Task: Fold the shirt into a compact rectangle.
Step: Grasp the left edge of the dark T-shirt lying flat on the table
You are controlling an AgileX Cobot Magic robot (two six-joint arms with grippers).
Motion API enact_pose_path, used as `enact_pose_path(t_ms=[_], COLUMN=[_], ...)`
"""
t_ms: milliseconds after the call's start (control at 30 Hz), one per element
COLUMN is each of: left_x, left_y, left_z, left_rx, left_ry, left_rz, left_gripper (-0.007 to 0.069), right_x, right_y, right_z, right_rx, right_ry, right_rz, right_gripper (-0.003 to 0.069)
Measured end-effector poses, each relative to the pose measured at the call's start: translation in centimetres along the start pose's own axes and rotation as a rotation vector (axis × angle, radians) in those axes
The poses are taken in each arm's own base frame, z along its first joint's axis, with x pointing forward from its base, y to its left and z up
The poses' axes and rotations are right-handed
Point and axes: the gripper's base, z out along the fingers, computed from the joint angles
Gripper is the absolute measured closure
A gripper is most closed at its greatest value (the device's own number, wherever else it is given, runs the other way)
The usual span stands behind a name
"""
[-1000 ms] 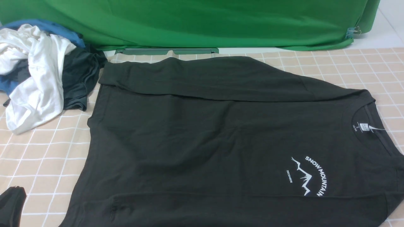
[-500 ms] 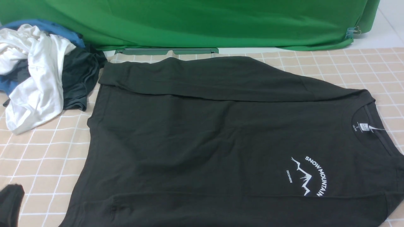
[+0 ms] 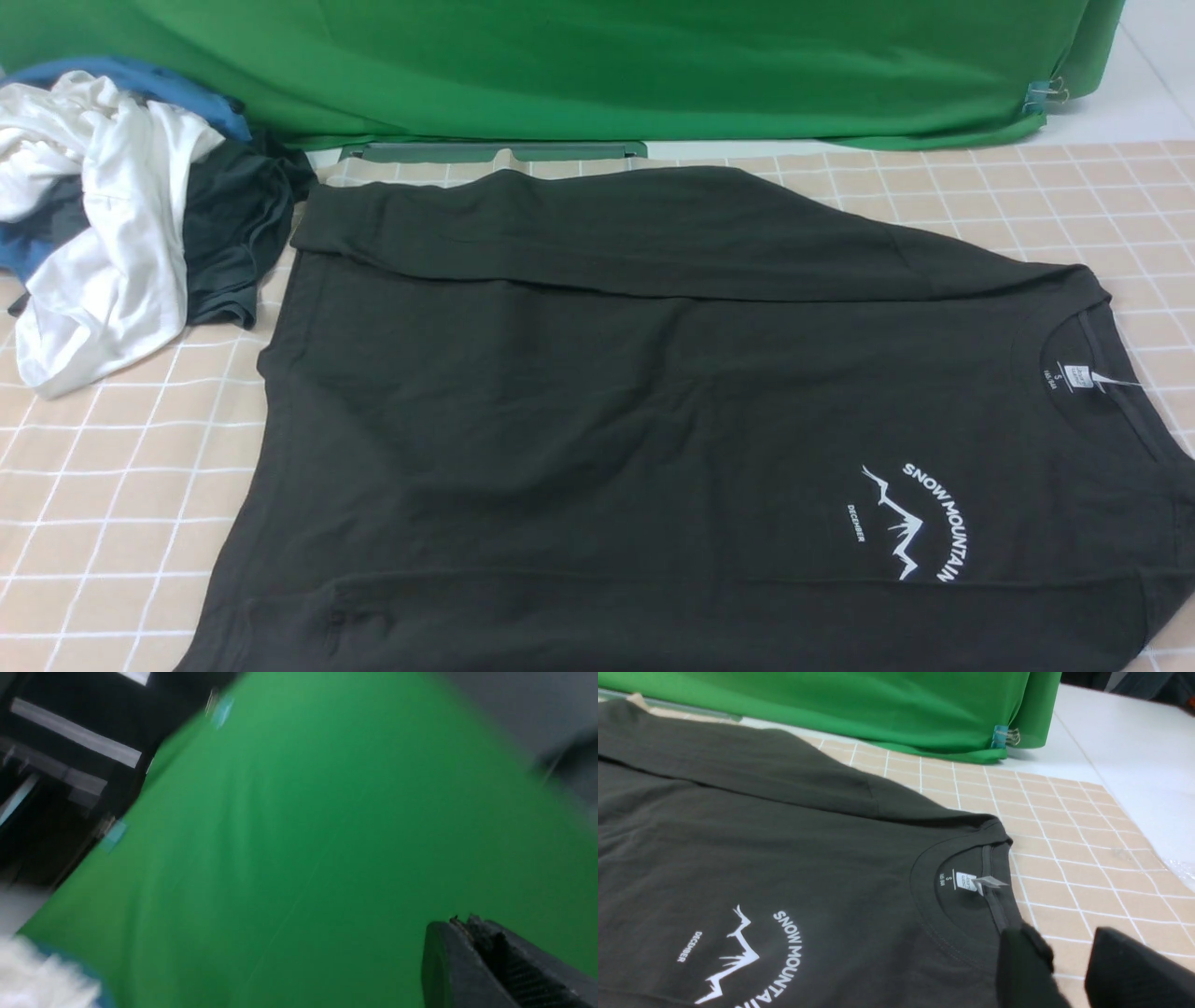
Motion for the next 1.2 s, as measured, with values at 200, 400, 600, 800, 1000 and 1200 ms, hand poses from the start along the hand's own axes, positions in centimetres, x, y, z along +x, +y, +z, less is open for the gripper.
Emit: enact_pose_path(t_ms=[200, 400, 600, 800, 1000, 1200], left_x=[-4.0, -4.6, 3.2, 9.6, 12.5, 15.2], left_y=[-4.7, -9.6, -6.1, -1.1, 2.1, 4.3], left_z=[3.1, 10.6, 14.1, 10.7, 7.5, 7.1], left_rx=[0.101, -0.037, -0.251, -0.352, -0.437, -0.453], left_ry=[-0.010, 0.572, 1.402, 1.828, 1.962, 2.077], left_rz=[-0.039, 0.223, 0.461, 0.421, 0.403, 0.413], left_gripper=[0.0602, 0.0602, 0.0602, 0.0602, 0.0609, 0.0609], right_x=[-1.1, -3.9, -4.5, -5.3, -10.9, -15.7], right_y=[-0.1, -0.5, -0.7, -0.7, -0.2, 2.7], right_z=[-0.1, -0.9, -1.2, -1.4, -1.3, 2.5], right_rx=[-0.001, -0.065, -0.094, -0.141, -0.215, -0.400], right_ry=[-0.124, -0.444, -0.519, -0.484, -0.126, 0.250], right_rz=[0.120, 0.559, 0.650, 0.783, 0.641, 0.325], right_gripper=[0.0411, 0.0411, 0.0411, 0.0482, 0.0621, 0.0621])
